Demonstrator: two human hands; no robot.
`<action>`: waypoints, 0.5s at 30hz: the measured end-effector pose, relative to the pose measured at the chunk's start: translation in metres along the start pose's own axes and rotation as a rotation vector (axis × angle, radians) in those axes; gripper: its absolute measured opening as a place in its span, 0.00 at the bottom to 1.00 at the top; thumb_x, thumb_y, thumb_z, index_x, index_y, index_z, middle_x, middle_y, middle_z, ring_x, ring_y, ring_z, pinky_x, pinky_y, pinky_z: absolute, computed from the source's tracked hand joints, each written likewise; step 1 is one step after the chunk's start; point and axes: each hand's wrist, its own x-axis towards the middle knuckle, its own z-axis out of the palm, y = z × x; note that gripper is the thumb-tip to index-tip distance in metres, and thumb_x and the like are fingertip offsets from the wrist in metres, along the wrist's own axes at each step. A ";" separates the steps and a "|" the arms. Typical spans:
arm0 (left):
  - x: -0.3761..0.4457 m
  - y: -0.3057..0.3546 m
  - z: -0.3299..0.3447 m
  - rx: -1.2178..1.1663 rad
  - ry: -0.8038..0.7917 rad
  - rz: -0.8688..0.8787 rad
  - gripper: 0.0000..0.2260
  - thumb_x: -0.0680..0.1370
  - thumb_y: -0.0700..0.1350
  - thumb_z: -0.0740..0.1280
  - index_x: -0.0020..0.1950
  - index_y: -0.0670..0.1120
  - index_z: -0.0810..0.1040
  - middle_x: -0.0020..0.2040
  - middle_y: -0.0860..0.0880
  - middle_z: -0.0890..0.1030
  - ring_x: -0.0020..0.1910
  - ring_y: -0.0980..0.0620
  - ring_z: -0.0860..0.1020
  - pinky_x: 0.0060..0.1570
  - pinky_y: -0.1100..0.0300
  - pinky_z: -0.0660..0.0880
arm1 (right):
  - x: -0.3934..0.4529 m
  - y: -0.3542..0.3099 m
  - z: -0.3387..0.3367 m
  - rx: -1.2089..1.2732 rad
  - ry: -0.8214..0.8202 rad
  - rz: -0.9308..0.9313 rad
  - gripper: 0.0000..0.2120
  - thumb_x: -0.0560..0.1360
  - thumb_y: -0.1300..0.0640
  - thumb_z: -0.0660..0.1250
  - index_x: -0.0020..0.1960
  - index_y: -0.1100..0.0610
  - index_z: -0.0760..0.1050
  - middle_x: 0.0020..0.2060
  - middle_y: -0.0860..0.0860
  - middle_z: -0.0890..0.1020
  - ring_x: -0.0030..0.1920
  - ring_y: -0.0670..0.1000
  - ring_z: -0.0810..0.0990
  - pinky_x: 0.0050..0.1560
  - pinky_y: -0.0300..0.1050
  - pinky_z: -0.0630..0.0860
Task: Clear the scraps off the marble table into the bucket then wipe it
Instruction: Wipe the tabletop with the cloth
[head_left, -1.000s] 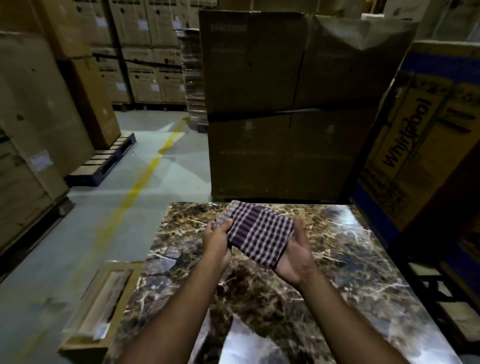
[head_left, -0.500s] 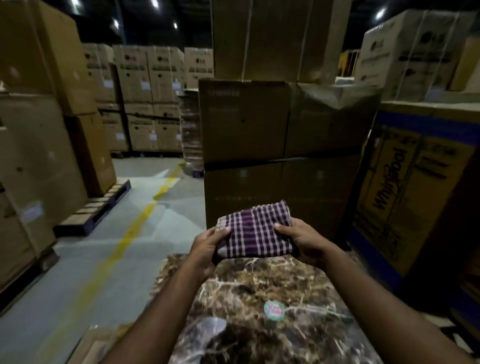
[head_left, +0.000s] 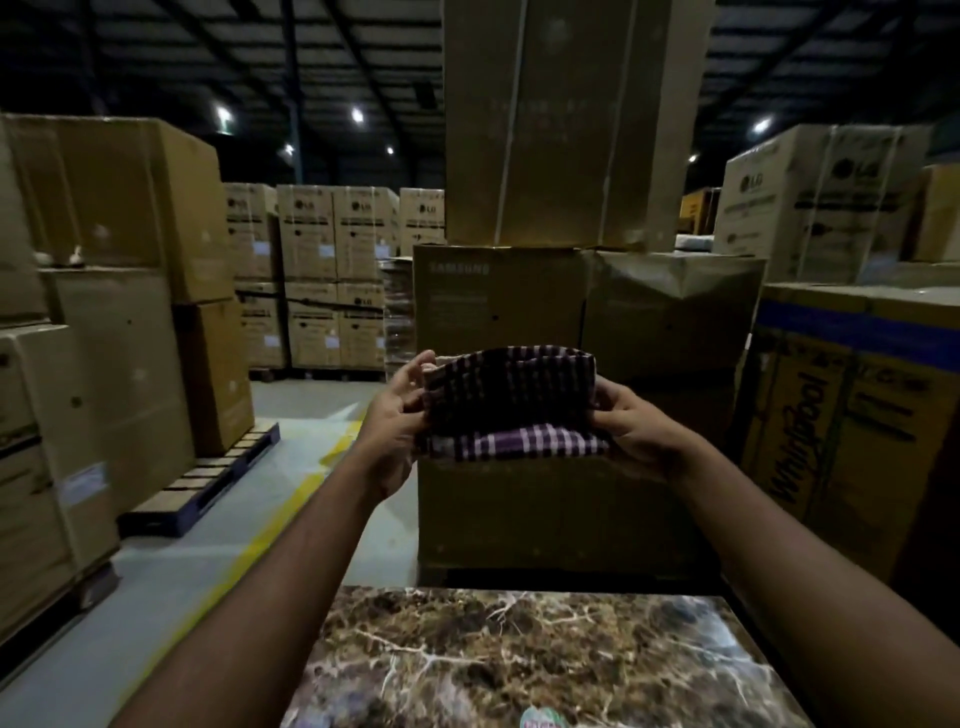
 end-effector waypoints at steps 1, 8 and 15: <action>0.001 0.005 0.003 0.015 0.003 0.019 0.29 0.74 0.31 0.69 0.67 0.59 0.75 0.61 0.49 0.83 0.58 0.46 0.82 0.53 0.41 0.80 | -0.001 -0.005 -0.003 0.011 -0.031 -0.020 0.25 0.74 0.68 0.65 0.69 0.53 0.75 0.60 0.57 0.84 0.57 0.55 0.85 0.50 0.47 0.84; 0.010 0.047 0.005 0.115 -0.187 0.139 0.06 0.70 0.35 0.70 0.40 0.45 0.84 0.54 0.44 0.84 0.55 0.44 0.82 0.42 0.52 0.80 | -0.008 -0.045 -0.012 -0.066 -0.146 -0.049 0.23 0.81 0.74 0.54 0.54 0.58 0.86 0.62 0.60 0.81 0.53 0.56 0.84 0.45 0.46 0.83; 0.020 0.054 0.014 0.009 -0.247 0.086 0.04 0.69 0.36 0.64 0.38 0.42 0.78 0.59 0.42 0.79 0.60 0.40 0.78 0.47 0.51 0.80 | -0.002 -0.056 -0.006 0.048 -0.089 -0.132 0.17 0.84 0.68 0.53 0.46 0.62 0.80 0.56 0.62 0.79 0.48 0.56 0.83 0.43 0.45 0.83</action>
